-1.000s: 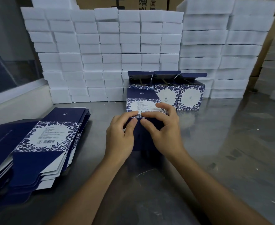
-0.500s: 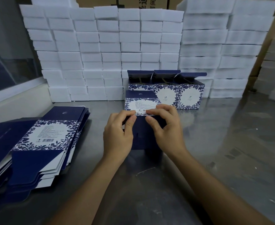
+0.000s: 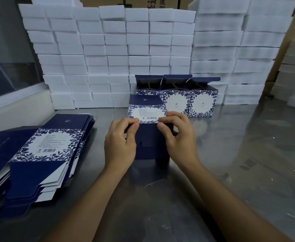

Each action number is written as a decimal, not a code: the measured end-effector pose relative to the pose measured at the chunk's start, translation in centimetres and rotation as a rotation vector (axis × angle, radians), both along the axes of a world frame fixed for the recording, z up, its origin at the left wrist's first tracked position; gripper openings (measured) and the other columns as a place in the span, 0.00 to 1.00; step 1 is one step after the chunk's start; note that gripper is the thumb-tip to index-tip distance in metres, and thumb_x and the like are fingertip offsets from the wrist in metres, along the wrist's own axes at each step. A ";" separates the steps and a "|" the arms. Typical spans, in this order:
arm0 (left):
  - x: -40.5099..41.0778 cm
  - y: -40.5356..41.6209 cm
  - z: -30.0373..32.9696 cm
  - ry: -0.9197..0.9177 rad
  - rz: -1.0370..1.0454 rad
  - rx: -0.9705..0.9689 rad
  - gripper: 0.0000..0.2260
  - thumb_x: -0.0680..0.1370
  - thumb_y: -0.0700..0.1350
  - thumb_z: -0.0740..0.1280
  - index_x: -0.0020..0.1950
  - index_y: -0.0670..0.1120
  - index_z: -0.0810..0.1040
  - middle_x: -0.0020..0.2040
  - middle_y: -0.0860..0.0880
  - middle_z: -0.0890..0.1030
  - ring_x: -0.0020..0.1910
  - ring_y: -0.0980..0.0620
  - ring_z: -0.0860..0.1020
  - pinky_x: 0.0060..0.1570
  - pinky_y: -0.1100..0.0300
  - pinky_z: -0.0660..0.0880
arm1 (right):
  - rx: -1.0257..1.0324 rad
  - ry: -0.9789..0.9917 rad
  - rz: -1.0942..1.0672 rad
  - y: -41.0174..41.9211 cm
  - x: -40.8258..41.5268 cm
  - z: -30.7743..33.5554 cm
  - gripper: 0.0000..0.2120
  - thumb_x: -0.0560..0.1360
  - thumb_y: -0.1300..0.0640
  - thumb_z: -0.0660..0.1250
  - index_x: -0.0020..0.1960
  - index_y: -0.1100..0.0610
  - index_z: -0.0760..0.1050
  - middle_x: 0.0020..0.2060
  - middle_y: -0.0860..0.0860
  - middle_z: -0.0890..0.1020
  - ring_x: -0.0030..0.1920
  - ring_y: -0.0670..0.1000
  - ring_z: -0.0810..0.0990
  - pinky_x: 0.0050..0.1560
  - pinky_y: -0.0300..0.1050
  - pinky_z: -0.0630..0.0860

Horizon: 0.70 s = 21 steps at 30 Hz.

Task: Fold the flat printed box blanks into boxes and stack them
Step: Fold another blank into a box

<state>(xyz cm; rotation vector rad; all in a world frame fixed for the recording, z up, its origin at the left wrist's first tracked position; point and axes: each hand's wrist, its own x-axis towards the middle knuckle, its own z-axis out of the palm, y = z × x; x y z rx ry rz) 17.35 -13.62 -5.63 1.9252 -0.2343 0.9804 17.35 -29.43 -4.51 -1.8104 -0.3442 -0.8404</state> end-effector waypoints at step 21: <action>0.8 0.8 -2.0 0.325 0.018 -0.100 0.20 0.69 0.46 0.78 0.57 0.53 0.73 0.49 0.56 0.80 0.44 0.57 0.80 0.36 0.68 0.75 | 0.034 0.277 0.076 -0.3 1.0 -2.1 0.32 0.71 0.61 0.78 0.71 0.54 0.70 0.61 0.46 0.79 0.55 0.40 0.78 0.49 0.34 0.81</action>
